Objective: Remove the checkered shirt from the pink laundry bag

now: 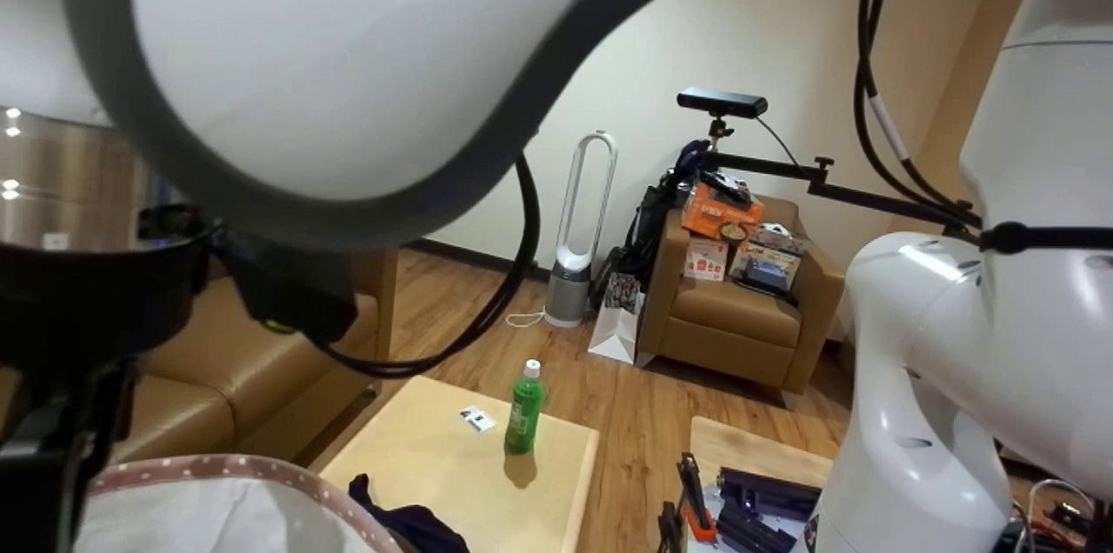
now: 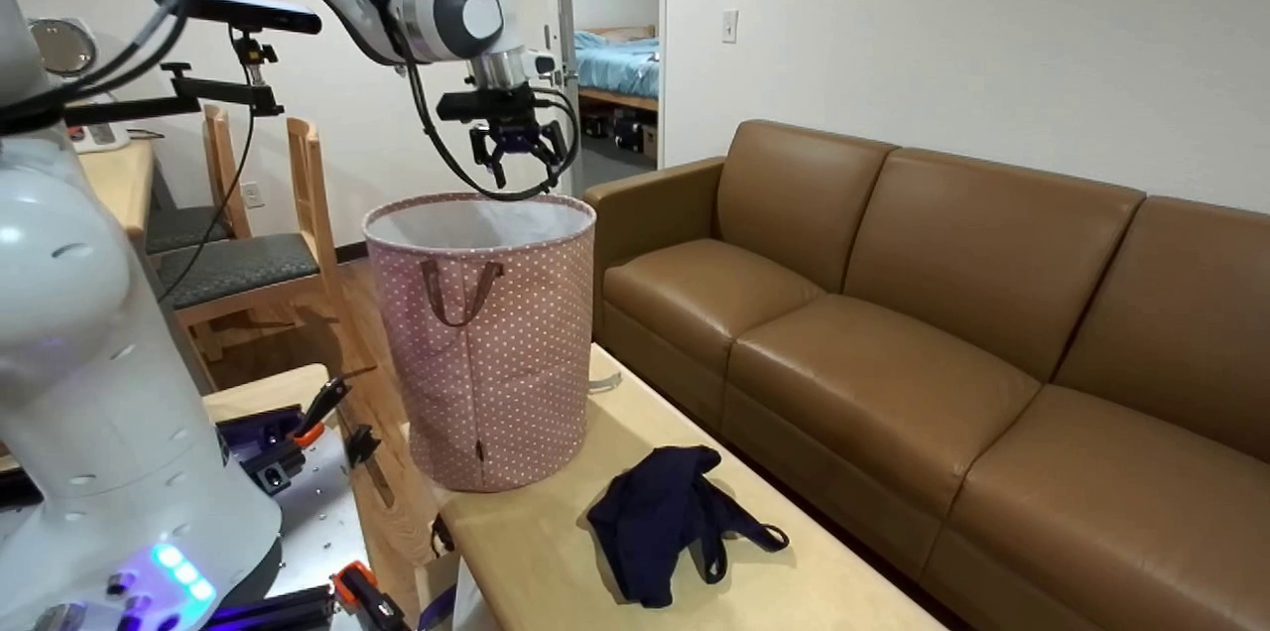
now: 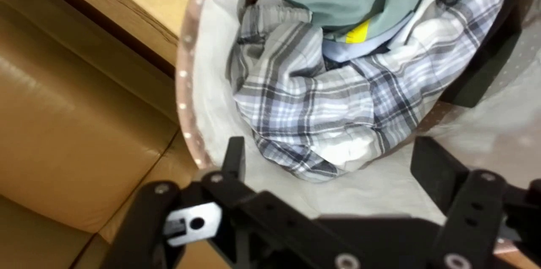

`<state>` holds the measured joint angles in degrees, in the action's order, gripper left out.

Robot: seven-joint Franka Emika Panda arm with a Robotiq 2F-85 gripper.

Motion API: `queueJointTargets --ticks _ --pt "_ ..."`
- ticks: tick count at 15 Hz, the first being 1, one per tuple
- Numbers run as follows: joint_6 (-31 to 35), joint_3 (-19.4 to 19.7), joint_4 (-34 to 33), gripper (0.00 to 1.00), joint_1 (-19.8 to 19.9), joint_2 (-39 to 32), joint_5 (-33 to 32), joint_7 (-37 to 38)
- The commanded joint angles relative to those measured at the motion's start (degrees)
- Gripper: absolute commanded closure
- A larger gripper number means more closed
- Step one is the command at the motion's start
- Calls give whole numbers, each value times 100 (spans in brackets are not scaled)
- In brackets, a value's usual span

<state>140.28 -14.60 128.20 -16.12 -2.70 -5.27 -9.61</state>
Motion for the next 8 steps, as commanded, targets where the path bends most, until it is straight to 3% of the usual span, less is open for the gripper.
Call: queueJointTargets --ticks 1,8 --pt "356 -189 -453 0 -143 -730 -131 -21" --pt "-205 -123 -1518 0 -665 -2044 -1013 135"
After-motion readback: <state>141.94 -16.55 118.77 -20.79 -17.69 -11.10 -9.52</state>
